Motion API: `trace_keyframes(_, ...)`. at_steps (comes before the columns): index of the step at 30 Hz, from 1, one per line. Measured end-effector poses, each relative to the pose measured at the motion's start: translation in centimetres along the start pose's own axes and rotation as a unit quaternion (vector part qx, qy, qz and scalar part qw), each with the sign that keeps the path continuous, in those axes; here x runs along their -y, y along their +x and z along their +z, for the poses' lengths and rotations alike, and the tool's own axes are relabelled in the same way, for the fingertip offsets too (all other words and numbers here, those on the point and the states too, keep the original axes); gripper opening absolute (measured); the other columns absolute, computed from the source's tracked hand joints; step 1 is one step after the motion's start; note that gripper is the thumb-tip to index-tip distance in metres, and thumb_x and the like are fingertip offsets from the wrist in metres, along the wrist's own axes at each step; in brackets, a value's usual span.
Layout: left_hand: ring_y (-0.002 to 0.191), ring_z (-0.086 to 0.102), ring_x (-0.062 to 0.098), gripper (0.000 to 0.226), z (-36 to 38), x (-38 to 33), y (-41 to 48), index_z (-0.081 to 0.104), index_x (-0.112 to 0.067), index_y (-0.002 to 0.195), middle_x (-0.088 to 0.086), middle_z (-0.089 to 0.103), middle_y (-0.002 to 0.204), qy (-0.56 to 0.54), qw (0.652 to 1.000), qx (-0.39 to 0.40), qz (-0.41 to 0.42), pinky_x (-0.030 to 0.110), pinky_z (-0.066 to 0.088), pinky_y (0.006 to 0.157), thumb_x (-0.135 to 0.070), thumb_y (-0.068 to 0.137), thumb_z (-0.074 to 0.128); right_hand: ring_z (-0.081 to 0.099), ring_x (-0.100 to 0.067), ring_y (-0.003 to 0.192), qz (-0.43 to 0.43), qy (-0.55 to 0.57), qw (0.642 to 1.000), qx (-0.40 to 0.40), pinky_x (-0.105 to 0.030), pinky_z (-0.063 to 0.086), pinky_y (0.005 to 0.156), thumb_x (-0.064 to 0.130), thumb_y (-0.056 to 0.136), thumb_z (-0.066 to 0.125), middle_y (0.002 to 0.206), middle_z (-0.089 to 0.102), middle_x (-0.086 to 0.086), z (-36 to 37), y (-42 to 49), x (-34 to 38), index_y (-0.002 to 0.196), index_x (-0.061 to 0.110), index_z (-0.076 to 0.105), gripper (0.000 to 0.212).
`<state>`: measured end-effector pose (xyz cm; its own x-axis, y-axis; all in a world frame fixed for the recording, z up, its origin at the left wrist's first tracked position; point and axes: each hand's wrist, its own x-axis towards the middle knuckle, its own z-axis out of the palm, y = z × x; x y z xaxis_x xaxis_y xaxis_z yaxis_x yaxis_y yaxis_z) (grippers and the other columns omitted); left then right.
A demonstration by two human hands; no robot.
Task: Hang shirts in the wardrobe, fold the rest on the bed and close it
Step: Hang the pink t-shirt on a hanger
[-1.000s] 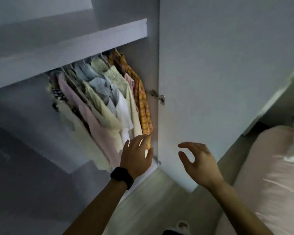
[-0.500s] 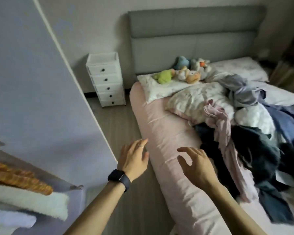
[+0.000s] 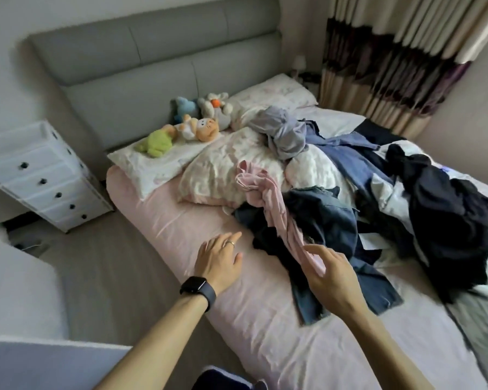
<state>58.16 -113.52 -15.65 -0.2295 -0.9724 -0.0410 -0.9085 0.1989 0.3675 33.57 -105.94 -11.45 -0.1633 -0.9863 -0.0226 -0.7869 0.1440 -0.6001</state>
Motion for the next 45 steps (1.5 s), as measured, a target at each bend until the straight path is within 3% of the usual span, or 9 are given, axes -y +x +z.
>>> trace_keyframes(9,0.142,0.033,0.014,0.055,4.3,7.2,11.3,0.037,-0.027,0.152,-0.006,0.038,0.154,0.010,0.994,0.106,-0.036,0.036,0.027,0.116,-0.036,0.099,0.048,0.052,-0.031,0.115,0.054,-0.024,0.998,0.039,-0.037,0.042,0.096,0.026,0.094,0.062,0.125,0.064,-0.001,6.6,11.8,-0.7,0.128,0.021,0.061,0.034)
trace_keyframes(15,0.144,0.029,0.015,0.055,11.4,15.5,21.5,0.035,-0.028,0.153,-0.005,0.036,0.155,0.027,0.980,0.187,-0.061,0.037,0.025,0.117,-0.039,0.100,0.043,0.056,-0.035,0.112,0.098,-0.043,0.992,0.072,-0.036,0.045,0.088,0.028,0.090,0.062,0.127,0.061,-0.008,14.8,23.8,-1.4,0.128,0.021,0.057,0.040)
trace_keyframes(18,0.149,0.019,0.020,0.057,15.6,19.2,25.4,0.030,-0.028,0.155,0.001,0.024,0.161,0.040,0.968,0.233,-0.083,0.043,0.019,0.119,-0.041,0.101,0.040,0.059,-0.033,0.107,0.092,-0.049,0.992,0.064,-0.034,0.047,0.076,0.035,0.091,0.061,0.128,0.055,-0.002,19.1,29.5,-2.2,0.126,0.028,0.049,0.038)
trace_keyframes(24,0.152,0.004,0.028,0.063,23.5,25.5,31.6,0.013,-0.031,0.159,0.000,-0.004,0.167,0.059,0.950,0.293,-0.089,0.053,0.013,0.120,-0.045,0.102,0.036,0.043,-0.022,0.133,0.030,-0.089,0.995,0.032,-0.035,0.043,0.105,0.039,0.086,0.058,0.147,0.045,0.004,26.5,41.1,-3.8,0.139,0.023,0.047,0.057)
trace_keyframes(28,0.152,-0.004,0.031,0.066,27.3,28.6,32.0,0.005,-0.038,0.158,-0.002,-0.011,0.166,0.035,0.951,0.295,-0.081,0.055,0.011,0.120,-0.048,0.102,0.038,0.059,-0.034,0.118,0.032,-0.155,0.987,0.018,-0.042,0.054,0.083,0.053,0.082,0.070,0.154,0.039,-0.006,30.2,45.3,-4.3,0.153,0.032,0.028,0.084)
trace_keyframes(33,0.152,-0.014,0.030,0.069,29.1,30.0,31.2,-0.005,-0.040,0.157,-0.003,-0.018,0.165,0.035,0.950,0.301,-0.077,0.057,0.004,0.119,-0.051,0.103,0.036,0.064,-0.037,0.099,0.059,-0.152,0.985,0.053,-0.035,0.044,0.072,0.045,0.087,0.061,0.127,0.053,-0.012,31.1,47.9,-5.6,0.137,0.032,0.044,0.054)
trace_keyframes(37,0.153,-0.007,0.029,0.069,27.6,29.5,32.4,0.004,-0.040,0.158,-0.005,-0.013,0.166,0.033,0.933,0.347,-0.087,0.057,0.015,0.118,-0.039,0.101,0.044,0.063,-0.033,0.091,0.034,-0.103,0.993,0.048,-0.036,0.048,0.073,0.031,0.096,0.055,0.108,0.059,-0.011,29.4,47.3,-4.6,0.123,0.022,0.057,0.028)
trace_keyframes(40,0.147,0.024,0.028,0.059,24.4,28.5,34.3,0.023,-0.032,0.156,0.002,0.018,0.163,0.000,0.921,0.373,-0.110,0.046,0.033,0.112,-0.036,0.100,0.043,0.062,-0.030,0.089,0.034,-0.056,0.997,0.030,-0.034,0.044,0.069,0.026,0.096,0.054,0.106,0.064,-0.007,26.7,45.8,-2.9,0.120,0.023,0.057,0.025)
trace_keyframes(45,0.138,0.040,0.030,0.058,15.8,23.6,36.9,0.029,-0.020,0.155,0.010,0.034,0.156,-0.069,0.946,0.290,-0.125,0.036,0.044,0.101,-0.034,0.101,0.047,0.060,-0.022,0.082,0.012,0.015,1.000,0.016,-0.032,0.041,0.064,0.008,0.091,0.060,0.101,0.060,0.008,20.0,41.0,0.5,0.109,0.036,0.050,0.034)
